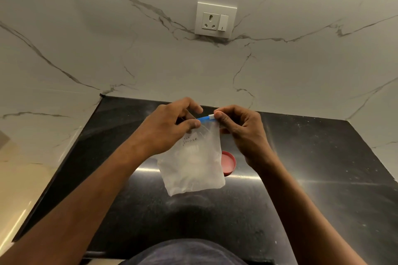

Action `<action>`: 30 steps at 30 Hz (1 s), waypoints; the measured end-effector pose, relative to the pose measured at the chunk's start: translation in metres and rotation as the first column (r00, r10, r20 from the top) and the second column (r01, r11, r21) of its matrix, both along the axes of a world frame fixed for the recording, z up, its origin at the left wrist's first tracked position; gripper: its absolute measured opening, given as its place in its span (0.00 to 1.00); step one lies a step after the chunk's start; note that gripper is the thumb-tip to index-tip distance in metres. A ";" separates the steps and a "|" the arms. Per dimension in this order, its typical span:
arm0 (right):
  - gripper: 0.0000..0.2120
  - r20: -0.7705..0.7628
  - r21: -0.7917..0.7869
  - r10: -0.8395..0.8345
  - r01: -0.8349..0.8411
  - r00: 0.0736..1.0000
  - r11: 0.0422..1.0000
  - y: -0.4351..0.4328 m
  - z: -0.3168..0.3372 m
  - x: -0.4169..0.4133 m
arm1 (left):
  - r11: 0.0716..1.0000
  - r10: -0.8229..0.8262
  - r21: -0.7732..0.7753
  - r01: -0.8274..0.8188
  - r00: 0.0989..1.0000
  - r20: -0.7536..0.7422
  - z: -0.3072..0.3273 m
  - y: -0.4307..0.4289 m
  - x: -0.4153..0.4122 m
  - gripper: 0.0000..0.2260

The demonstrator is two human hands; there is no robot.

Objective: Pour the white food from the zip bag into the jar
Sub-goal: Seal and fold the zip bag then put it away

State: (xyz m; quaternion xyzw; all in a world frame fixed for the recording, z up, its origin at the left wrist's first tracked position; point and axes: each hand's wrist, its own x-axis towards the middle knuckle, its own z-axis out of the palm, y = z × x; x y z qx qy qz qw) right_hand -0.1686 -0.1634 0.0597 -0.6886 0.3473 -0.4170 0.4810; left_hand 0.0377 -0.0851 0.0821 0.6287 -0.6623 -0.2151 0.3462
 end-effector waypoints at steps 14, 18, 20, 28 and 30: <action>0.07 0.019 -0.012 -0.080 0.081 0.997 0.997 0.012 0.005 0.004 | 0.998 0.035 0.050 -0.027 0.985 -0.168 0.010 0.008 -0.006 0.09; 0.07 0.018 0.042 -0.123 0.122 0.992 0.992 0.008 0.008 -0.007 | 0.995 0.034 0.100 -0.010 0.971 -0.238 0.006 0.020 0.013 0.07; 0.08 0.017 0.065 -0.123 0.122 0.992 0.990 0.007 0.008 -0.011 | 0.994 0.018 0.107 0.011 0.964 -0.264 0.004 0.026 0.021 0.06; 0.08 0.035 0.115 -0.155 0.150 0.987 0.982 0.003 0.011 -0.019 | 0.996 0.022 0.087 0.005 0.954 -0.300 0.001 0.040 0.038 0.09; 0.09 0.049 0.145 -0.159 0.151 0.986 0.978 0.002 0.011 -0.020 | 0.997 0.032 0.072 -0.010 0.951 -0.307 0.002 0.041 0.040 0.09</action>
